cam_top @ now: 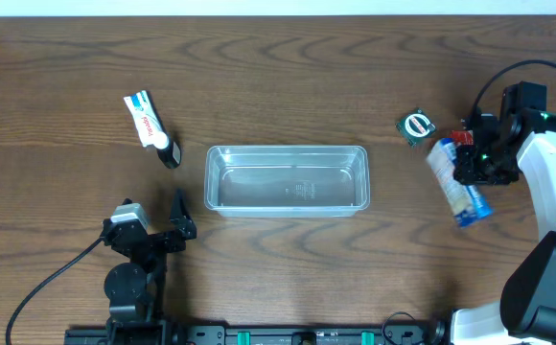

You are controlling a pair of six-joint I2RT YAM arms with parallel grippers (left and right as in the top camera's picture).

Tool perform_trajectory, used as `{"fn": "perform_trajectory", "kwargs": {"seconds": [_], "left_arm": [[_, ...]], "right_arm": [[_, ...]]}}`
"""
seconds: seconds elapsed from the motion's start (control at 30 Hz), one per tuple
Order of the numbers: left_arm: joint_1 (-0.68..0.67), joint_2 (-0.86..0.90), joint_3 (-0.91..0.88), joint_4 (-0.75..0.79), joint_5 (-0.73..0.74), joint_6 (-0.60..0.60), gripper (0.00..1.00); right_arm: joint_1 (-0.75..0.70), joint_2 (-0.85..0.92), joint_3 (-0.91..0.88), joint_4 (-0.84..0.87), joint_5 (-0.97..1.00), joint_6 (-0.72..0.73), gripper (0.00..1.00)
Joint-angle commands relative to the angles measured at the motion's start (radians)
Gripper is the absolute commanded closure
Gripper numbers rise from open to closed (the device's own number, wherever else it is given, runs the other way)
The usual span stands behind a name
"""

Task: Pack container
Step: 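Reach the right gripper to the blue Kool Fever box and grasp it, then lift the Kool Fever box and carry it over the container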

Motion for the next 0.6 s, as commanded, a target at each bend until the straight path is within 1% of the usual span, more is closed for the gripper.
{"fn": "perform_trajectory", "kwargs": {"seconds": [0.0, 0.03, 0.13, 0.4, 0.57], "left_arm": [[0.005, 0.003, -0.030, -0.018, -0.008, 0.010, 0.02], [0.005, 0.003, -0.030, -0.018, -0.008, 0.010, 0.02], [0.005, 0.003, -0.030, -0.018, -0.008, 0.010, 0.02], [0.005, 0.003, -0.030, -0.018, -0.008, 0.010, 0.02], [0.005, 0.003, -0.030, -0.018, -0.008, 0.010, 0.02]], "right_arm": [[-0.011, 0.005, 0.014, 0.000, 0.001, 0.027, 0.85], [-0.011, 0.005, 0.014, -0.001, 0.001, 0.036, 0.87], [-0.011, 0.005, 0.014, -0.005, 0.001, 0.058, 0.99], [-0.010, -0.003, 0.016, -0.042, -0.042, 0.074, 0.99], [-0.009, -0.059, 0.035, -0.050, -0.111, 0.048, 0.99]]}}
